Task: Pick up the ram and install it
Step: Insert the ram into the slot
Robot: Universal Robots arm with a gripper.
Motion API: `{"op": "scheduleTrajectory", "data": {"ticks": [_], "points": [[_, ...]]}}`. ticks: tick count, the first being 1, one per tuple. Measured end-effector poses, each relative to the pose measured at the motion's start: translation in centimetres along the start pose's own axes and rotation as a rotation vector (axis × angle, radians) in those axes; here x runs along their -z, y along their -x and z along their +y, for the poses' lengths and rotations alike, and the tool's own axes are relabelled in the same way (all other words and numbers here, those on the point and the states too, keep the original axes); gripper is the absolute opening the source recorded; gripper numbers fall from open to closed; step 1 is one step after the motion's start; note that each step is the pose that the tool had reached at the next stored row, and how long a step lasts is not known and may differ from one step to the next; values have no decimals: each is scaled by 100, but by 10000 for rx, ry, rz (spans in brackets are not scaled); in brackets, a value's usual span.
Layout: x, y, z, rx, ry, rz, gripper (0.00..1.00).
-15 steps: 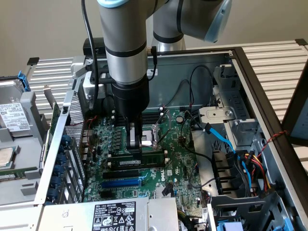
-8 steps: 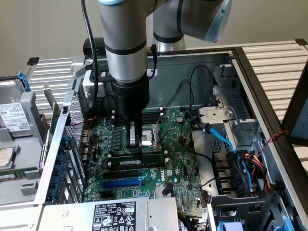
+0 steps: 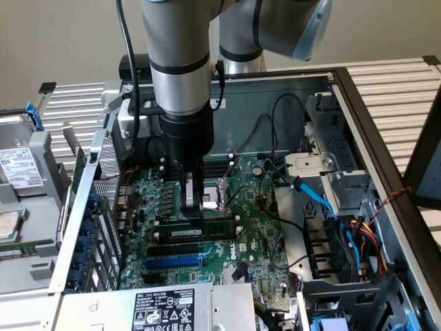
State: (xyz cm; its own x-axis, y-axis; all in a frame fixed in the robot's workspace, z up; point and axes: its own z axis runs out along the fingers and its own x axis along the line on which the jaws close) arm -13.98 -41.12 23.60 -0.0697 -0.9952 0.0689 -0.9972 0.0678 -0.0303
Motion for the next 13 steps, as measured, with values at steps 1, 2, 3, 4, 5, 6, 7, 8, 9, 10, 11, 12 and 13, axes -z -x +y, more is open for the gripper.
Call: {"op": "scheduleTrajectory", "data": {"ticks": [1,2,3,4,5,6,7,8,9,10,11,12,13], "points": [[0,0,0,1,-9,15,17],[1,2,0,1,-17,17,17],[1,8,1,-2,-31,18,17],[3,16,2,-3,-48,16,17],[6,25,3,-4,-69,14,17],[7,27,4,-5,-81,14,17],[7,28,3,-5,-82,13,17],[7,28,3,-4,-83,13,17],[6,28,3,-4,-84,12,17],[7,29,4,-5,-83,12,17],[7,29,4,-5,-83,12,17],[7,29,4,-5,-83,12,17],[7,29,4,-5,-82,12,17]]}}
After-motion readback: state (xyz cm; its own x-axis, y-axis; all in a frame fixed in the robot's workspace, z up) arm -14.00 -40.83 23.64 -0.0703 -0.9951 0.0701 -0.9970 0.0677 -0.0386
